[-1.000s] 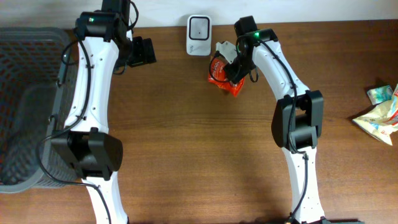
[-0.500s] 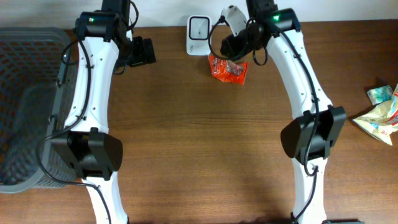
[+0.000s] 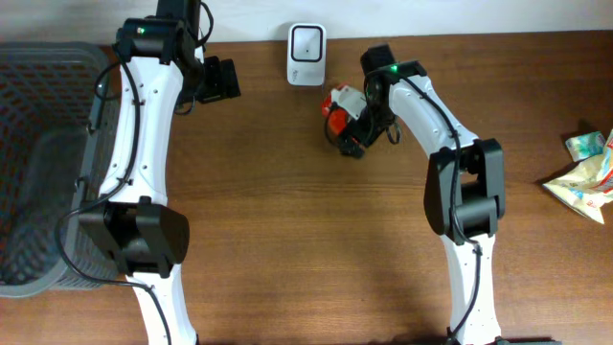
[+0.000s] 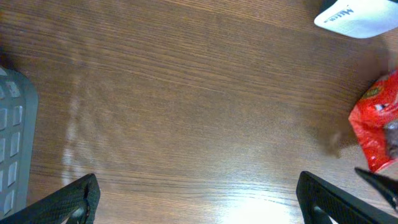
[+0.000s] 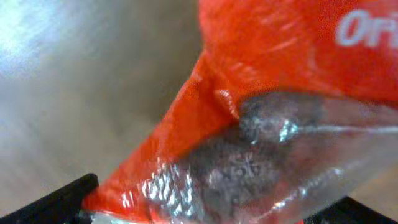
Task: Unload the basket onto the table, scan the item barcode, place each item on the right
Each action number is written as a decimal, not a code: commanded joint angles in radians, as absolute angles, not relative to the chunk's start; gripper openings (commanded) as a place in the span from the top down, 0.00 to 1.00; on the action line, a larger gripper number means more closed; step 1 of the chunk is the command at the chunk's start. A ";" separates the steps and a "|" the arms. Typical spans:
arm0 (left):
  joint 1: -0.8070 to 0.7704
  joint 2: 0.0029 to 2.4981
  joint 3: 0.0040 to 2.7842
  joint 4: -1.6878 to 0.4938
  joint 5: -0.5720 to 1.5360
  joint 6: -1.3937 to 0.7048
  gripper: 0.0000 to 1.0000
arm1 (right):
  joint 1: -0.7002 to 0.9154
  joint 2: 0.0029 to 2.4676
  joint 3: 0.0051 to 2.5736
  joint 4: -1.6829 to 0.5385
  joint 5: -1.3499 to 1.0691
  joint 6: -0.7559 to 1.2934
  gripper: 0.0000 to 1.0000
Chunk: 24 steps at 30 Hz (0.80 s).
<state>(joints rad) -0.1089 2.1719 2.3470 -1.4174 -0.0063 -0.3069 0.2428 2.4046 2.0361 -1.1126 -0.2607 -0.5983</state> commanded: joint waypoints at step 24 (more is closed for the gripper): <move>-0.109 2.178 2.349 -1.419 0.001 -0.302 0.01 | 0.289 2.364 2.213 -0.865 -0.015 0.031 0.96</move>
<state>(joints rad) -0.1089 2.1719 2.3470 -1.4181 -0.0063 -0.3069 0.2901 2.4393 2.1155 -0.8661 -0.0200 0.0330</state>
